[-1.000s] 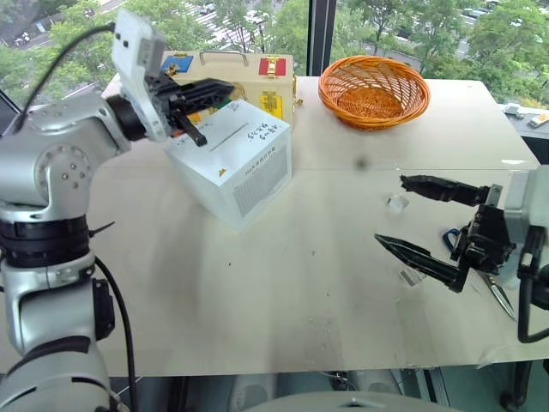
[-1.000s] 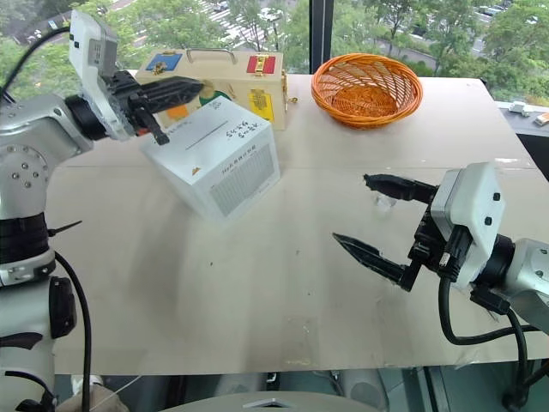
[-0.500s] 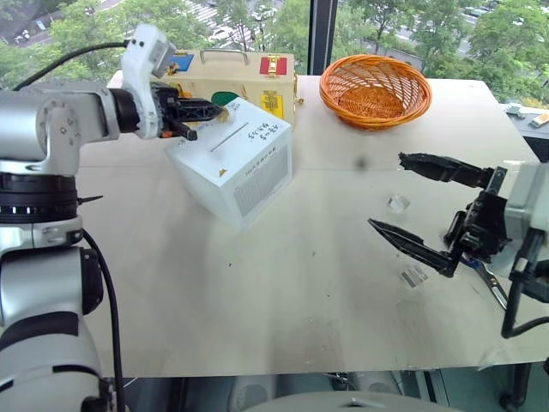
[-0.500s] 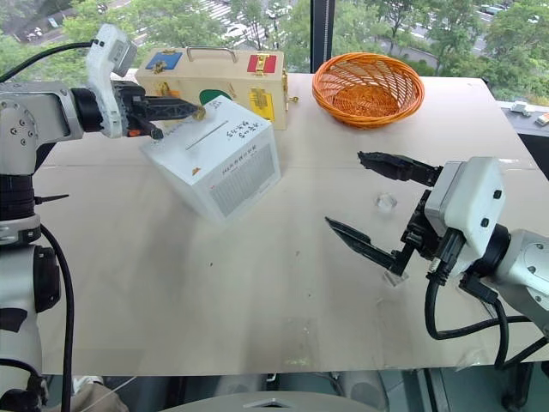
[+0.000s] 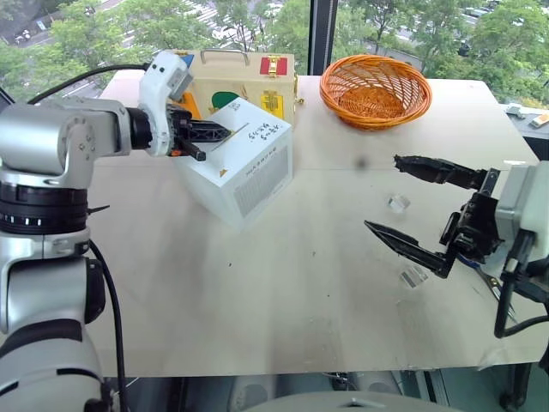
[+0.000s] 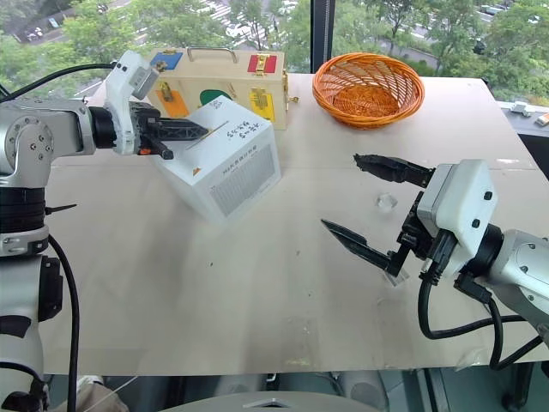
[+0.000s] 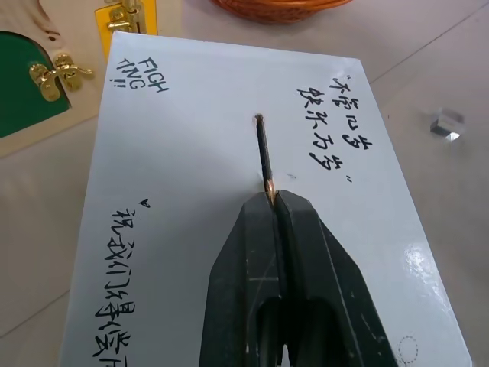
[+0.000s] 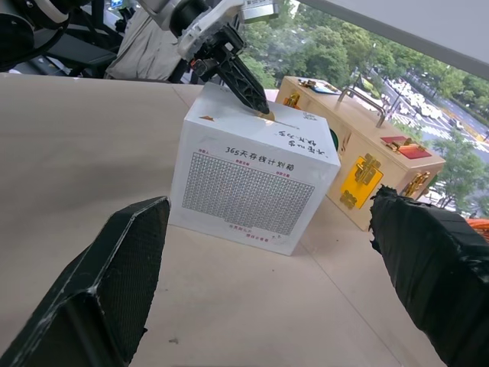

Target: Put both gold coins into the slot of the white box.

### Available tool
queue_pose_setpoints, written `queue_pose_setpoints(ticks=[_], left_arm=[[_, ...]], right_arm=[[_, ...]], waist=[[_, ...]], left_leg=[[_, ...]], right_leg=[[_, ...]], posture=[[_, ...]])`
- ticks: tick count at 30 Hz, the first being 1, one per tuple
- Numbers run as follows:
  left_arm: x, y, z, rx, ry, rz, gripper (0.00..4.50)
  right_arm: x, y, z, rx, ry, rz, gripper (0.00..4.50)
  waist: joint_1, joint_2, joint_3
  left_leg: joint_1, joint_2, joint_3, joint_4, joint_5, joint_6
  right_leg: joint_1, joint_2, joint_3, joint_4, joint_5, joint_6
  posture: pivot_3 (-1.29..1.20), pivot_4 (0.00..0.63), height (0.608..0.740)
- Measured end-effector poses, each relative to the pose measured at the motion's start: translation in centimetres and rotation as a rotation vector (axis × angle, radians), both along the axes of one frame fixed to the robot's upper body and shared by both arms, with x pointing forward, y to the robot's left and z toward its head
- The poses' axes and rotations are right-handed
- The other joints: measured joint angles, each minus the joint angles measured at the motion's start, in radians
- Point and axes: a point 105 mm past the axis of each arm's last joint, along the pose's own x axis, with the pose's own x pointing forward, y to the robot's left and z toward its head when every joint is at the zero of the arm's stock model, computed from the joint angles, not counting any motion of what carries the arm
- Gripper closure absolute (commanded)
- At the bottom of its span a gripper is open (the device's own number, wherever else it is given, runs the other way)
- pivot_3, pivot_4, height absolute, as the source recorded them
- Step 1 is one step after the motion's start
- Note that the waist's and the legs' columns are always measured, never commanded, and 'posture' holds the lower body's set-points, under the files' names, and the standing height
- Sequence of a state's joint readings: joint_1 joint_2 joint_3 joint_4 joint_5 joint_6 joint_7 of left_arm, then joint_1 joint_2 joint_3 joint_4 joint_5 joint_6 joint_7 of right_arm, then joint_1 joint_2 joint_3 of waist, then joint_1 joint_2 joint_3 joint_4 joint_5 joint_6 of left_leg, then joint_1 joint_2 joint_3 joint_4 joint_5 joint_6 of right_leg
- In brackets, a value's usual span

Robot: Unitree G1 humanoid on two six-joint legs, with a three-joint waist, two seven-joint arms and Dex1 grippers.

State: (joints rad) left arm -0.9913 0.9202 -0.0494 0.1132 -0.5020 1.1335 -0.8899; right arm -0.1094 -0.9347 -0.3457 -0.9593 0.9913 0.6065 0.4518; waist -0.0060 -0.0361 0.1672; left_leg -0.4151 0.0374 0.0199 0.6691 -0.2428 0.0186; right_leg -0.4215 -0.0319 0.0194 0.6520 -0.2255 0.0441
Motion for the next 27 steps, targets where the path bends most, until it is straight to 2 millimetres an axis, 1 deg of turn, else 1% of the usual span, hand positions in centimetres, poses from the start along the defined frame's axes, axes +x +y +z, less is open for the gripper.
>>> queue_pose_setpoints(ticks=[1,2,3,5,6,8,10,11,12,13,14,16,17,18,19,20,21,23,24,26,27], left_arm=[[0.0,-0.1,-0.1,0.016,-0.019,-0.006,4.50],[0.0,-0.2,-0.1,0.027,-0.038,-0.011,4.24],[0.0,-0.3,-0.1,0.031,-0.047,-0.014,4.08],[-0.1,-1.0,0.2,-0.009,-0.075,-0.032,3.45],[-0.1,-1.3,0.8,-0.051,-0.096,-0.045,3.10],[-0.6,-1.6,1.9,-0.136,-0.125,-0.076,3.10],[-2.3,-2.3,4.0,-0.269,-0.184,-0.177,3.10],[-3.2,-2.7,4.6,-0.310,-0.218,-0.227,3.10],[-4.1,-3.2,4.7,-0.331,-0.233,-0.276,3.10],[-5.7,-4.0,3.9,-0.328,-0.220,-0.349,3.10],[-6.3,-4.3,3.4,-0.324,-0.208,-0.375,3.10],[-8.6,-6.0,1.4,-0.317,-0.153,-0.490,3.10],[-9.4,-6.4,0.7,-0.306,-0.142,-0.522,3.10],[-10.8,-6.8,-0.7,-0.266,-0.142,-0.560,3.10],[-11.5,-6.9,-1.9,-0.251,-0.114,-0.578,3.10],[-12.2,-7.0,-3.4,-0.241,-0.088,-0.594,3.10],[-13.2,-6.6,-5.3,-0.231,-0.056,-0.593,3.10],[-13.8,-5.9,-7.4,-0.245,0.009,-0.564,3.10],[-14.1,-5.2,-8.3,-0.238,0.012,-0.541,3.10],[-14.2,-4.6,-9.0,-0.222,0.015,-0.513,3.10],[-14.3,-4.2,-9.2,-0.214,0.000,-0.494,3.10]], right_arm=[[0.0,0.0,0.0,0.000,0.001,0.000,0.01],[0.0,0.0,-0.1,0.000,0.005,-0.001,0.00],[0.0,0.0,-0.1,0.000,0.005,-0.001,0.00],[0.0,-0.1,-0.2,0.000,0.014,-0.003,0.00],[0.0,-0.1,-0.4,-0.001,0.023,-0.006,0.00],[0.1,-0.3,-0.6,0.001,0.037,-0.012,0.00],[0.2,-0.7,-1.1,0.002,0.069,-0.032,0.00],[0.4,-0.9,-1.2,0.002,0.075,-0.043,0.00],[0.5,-1.1,-1.3,0.001,0.079,-0.053,0.00],[0.5,-1.4,-1.6,-0.001,0.089,-0.067,0.00],[0.5,-1.6,-1.7,-0.001,0.093,-0.074,0.00],[0.5,-2.4,-2.1,0.001,0.108,-0.114,0.00],[0.4,-2.9,-2.4,0.003,0.117,-0.134,0.00],[0.0,-3.8,-3.1,0.004,0.143,-0.169,0.00],[-0.2,-4.5,-3.7,0.005,0.171,-0.199,0.00],[-0.6,-5.6,-4.8,-0.002,0.216,-0.240,0.00],[-1.6,-7.1,-5.8,-0.006,0.254,-0.292,0.00],[-2.7,-8.8,-7.3,-0.027,0.320,-0.358,0.00],[-3.6,-9.6,-7.8,-0.049,0.336,-0.387,0.00],[-4.4,-10.4,-8.3,-0.078,0.355,-0.413,0.00],[-5.2,-10.8,-8.9,-0.113,0.367,-0.423,0.00]], waist=[[0.000,0.000,0.000],[0.001,0.000,0.000],[0.002,0.000,0.000],[0.006,0.000,0.000],[0.007,0.000,0.000],[0.007,0.000,0.000],[0.004,0.000,0.000],[0.002,0.000,0.000],[0.001,0.000,0.000],[-0.001,0.000,0.000],[-0.002,0.000,0.000],[-0.002,0.000,0.000],[-0.001,0.000,0.000],[0.001,0.001,-0.002],[0.002,0.001,-0.002],[0.004,0.001,-0.002],[0.006,0.002,-0.002],[0.011,0.003,-0.003],[0.012,0.003,-0.003],[0.013,0.003,-0.002],[0.014,0.002,-0.003]], left_leg=[[0.000,0.000,0.000,0.000,0.000,0.000],[0.000,0.000,0.000,0.000,0.000,0.000],[0.000,0.000,0.000,0.000,0.000,0.000],[0.000,0.000,0.000,0.001,0.000,0.000],[0.000,0.000,0.000,0.001,0.000,0.000],[0.000,0.000,0.000,0.001,0.000,0.000],[0.000,0.001,0.000,0.001,0.000,0.000],[0.000,0.001,0.000,0.000,0.000,0.000],[0.001,0.001,0.000,0.000,0.000,0.000],[0.001,0.001,0.000,0.000,0.000,0.000],[0.001,0.001,0.000,0.000,0.000,0.000],[0.001,0.001,0.000,0.001,0.000,0.000],[0.001,0.001,0.000,0.000,0.000,0.000],[0.001,0.001,0.000,-0.001,0.000,0.000],[0.003,0.001,0.001,0.000,0.000,0.000],[0.003,0.001,0.000,0.000,0.000,0.000],[0.003,0.001,0.000,-0.001,0.000,0.000],[0.005,0.002,0.000,0.000,0.000,0.000],[0.005,0.002,0.001,0.000,0.000,0.000],[0.011,0.003,0.000,0.000,0.000,0.000],[0.016,0.004,-0.001,0.000,0.000,0.000]], right_leg=[[0.000,0.000,0.000,0.000,0.000,0.000],[0.000,0.000,0.000,0.000,0.000,0.000],[0.000,0.000,0.000,0.000,0.000,0.000],[0.000,0.000,0.000,0.001,0.000,0.000],[0.000,0.000,0.000,0.001,0.000,0.000],[0.000,0.000,0.000,0.001,0.000,0.000],[0.000,-0.001,0.000,0.001,0.000,0.000],[0.000,-0.001,0.001,0.000,0.000,0.000],[0.000,-0.002,0.001,0.002,0.000,0.001],[0.000,-0.001,0.001,0.002,0.000,0.001],[0.000,-0.002,0.002,0.002,0.000,0.001],[0.000,-0.001,0.001,0.003,0.000,0.001],[0.000,-0.001,0.001,0.002,0.000,0.001],[0.001,-0.002,0.001,0.001,0.000,0.001],[0.002,-0.002,0.001,0.002,-0.001,0.001],[0.002,-0.002,0.001,0.002,-0.001,0.001],[0.002,-0.001,0.001,0.001,-0.001,0.001],[0.004,-0.001,0.000,0.001,-0.003,-0.002],[0.003,-0.001,0.001,0.001,-0.005,0.000],[0.008,-0.002,0.001,0.001,-0.005,0.000],[0.011,-0.004,0.003,0.001,-0.005,0.000]], posture=[[0.00,0.150,0.740],[0.00,0.150,0.740],[0.00,0.150,0.740],[0.00,0.150,0.740],[0.00,0.150,0.740],[0.00,0.150,0.740],[0.00,0.150,0.740],[0.00,0.150,0.740],[0.00,0.150,0.740],[0.00,0.150,0.740],[0.00,0.150,0.740],[0.00,0.150,0.740],[0.00,0.150,0.740],[0.00,0.150,0.740],[0.00,0.150,0.740],[0.00,0.150,0.740],[0.00,0.150,0.740],[0.00,0.150,0.740],[0.00,0.150,0.740],[0.00,0.150,0.740],[0.00,0.150,0.740]])
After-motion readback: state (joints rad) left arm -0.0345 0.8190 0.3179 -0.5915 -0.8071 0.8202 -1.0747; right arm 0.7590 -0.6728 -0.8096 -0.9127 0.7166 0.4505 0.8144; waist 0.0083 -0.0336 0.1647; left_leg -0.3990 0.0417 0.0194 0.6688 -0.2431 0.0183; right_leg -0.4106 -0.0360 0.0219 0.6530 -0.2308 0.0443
